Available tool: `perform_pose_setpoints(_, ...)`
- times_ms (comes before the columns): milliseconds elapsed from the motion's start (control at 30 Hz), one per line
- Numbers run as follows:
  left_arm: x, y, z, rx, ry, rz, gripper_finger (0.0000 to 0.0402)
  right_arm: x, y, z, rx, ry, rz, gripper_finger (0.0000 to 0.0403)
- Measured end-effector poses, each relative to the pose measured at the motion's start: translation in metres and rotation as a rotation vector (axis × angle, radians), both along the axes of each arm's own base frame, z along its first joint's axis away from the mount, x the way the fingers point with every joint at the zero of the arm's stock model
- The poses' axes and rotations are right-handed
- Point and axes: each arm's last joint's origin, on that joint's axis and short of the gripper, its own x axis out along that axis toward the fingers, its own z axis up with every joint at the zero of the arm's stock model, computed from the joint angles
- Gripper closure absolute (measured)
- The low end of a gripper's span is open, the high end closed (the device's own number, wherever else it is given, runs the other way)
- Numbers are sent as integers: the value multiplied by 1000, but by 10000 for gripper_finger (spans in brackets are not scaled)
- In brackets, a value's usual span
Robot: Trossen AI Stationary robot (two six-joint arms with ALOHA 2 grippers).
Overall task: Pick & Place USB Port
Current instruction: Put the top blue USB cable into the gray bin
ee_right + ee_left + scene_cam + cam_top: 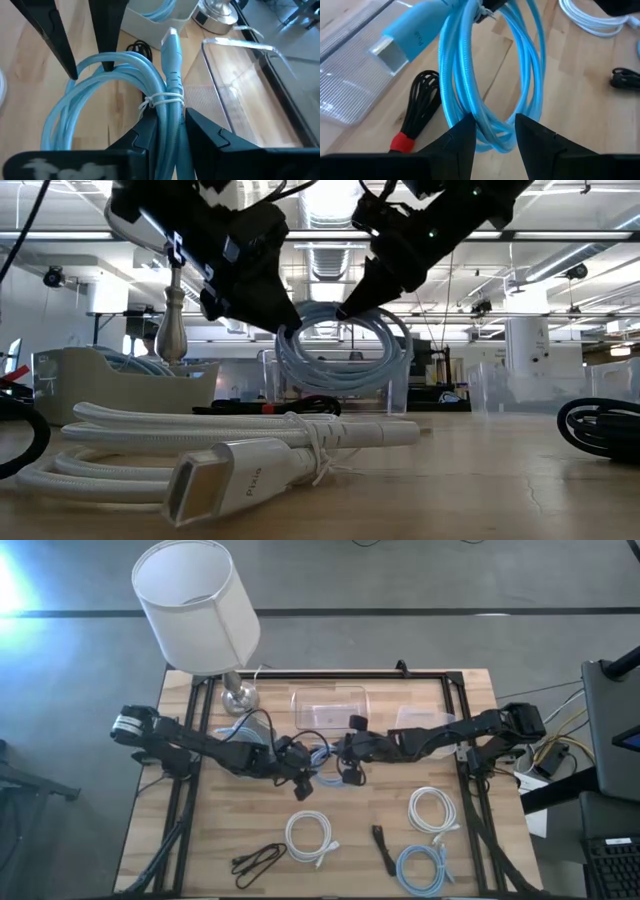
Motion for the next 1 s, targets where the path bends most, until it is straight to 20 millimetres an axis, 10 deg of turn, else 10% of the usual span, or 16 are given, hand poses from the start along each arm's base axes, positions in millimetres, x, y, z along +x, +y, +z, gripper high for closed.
perform_pose_setpoints(1000,-3,5,7,-17,-48,52,262,1,8,2,31,20,91,324)
